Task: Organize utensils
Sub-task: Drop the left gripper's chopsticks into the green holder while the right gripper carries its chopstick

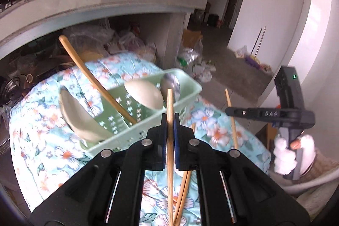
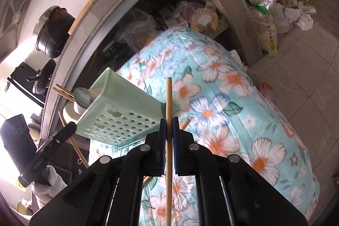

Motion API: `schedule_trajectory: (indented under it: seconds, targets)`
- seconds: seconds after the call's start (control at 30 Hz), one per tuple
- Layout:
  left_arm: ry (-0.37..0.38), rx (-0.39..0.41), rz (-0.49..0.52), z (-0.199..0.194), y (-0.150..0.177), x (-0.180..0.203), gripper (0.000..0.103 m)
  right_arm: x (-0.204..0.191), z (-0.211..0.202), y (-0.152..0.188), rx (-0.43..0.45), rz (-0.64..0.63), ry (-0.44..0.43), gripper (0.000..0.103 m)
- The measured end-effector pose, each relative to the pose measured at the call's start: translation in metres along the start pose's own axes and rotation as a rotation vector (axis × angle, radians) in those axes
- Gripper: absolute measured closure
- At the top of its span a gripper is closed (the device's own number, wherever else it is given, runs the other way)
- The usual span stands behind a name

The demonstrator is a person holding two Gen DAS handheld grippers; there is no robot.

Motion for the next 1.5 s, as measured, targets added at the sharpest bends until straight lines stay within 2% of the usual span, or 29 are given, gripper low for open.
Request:
schedule_trajectory:
  seconds: [0.13, 0.27, 0.53, 0.63, 0.73, 0.87, 1.03, 1.33, 1.37, 1.43, 1.5]
  targets:
    - [0.017, 0.083, -0.025, -0.031, -0.02, -0.001, 0.098, -0.005, -0.006, -0.005, 0.019, -0.017, -0.003, 0.097]
    - [0.01, 0.199, -0.039, -0.073, -0.049, -0.008, 0.098, -0.006, -0.009, -0.008, 0.025, -0.017, -0.012, 0.097]
    - [-0.013, 0.515, -0.05, -0.158, -0.116, -0.017, 0.098, -0.005, -0.011, -0.011, 0.025, -0.012, -0.011, 0.097]
    - [-0.043, 0.579, -0.031, -0.168, -0.132, -0.016, 0.098, -0.003, -0.011, -0.012, 0.026, -0.006, -0.008, 0.097]
    - [-0.071, 0.586, -0.028, -0.161, -0.136, -0.02, 0.098, -0.002, -0.011, -0.013, 0.026, 0.002, -0.009, 0.097]
    - [-0.107, 0.557, -0.048, -0.141, -0.13, -0.033, 0.098, 0.001, -0.011, -0.015, 0.028, 0.007, -0.008, 0.097]
    - [-0.117, 0.542, -0.086, -0.12, -0.119, -0.051, 0.098, 0.006, -0.01, -0.016, 0.024, 0.017, -0.008, 0.097]
    - [-0.068, 0.515, -0.169, -0.093, -0.094, -0.069, 0.097, 0.004, -0.011, -0.018, 0.023, 0.015, -0.014, 0.097]
    - [-0.06, 0.511, -0.178, -0.091, -0.092, -0.069, 0.095, 0.003, -0.012, -0.019, 0.027, 0.009, -0.014, 0.097]
    - [-0.063, 0.51, -0.184, -0.092, -0.087, -0.07, 0.079, 0.0, -0.016, -0.022, 0.039, -0.006, -0.013, 0.097]
    - [-0.058, 0.53, -0.182, -0.097, -0.085, -0.068, 0.073, -0.005, -0.02, -0.026, 0.052, -0.024, -0.014, 0.097]
Point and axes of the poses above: each gripper's, at about its wrist camera, not at the fingertips, and z roughly the way its jaws point, x to its right, y to its underside, the point moved 10 cm from there along z, roughly the way its jaws point, and after that the axes turned 5 degrees about y, right-handed, at the moved point
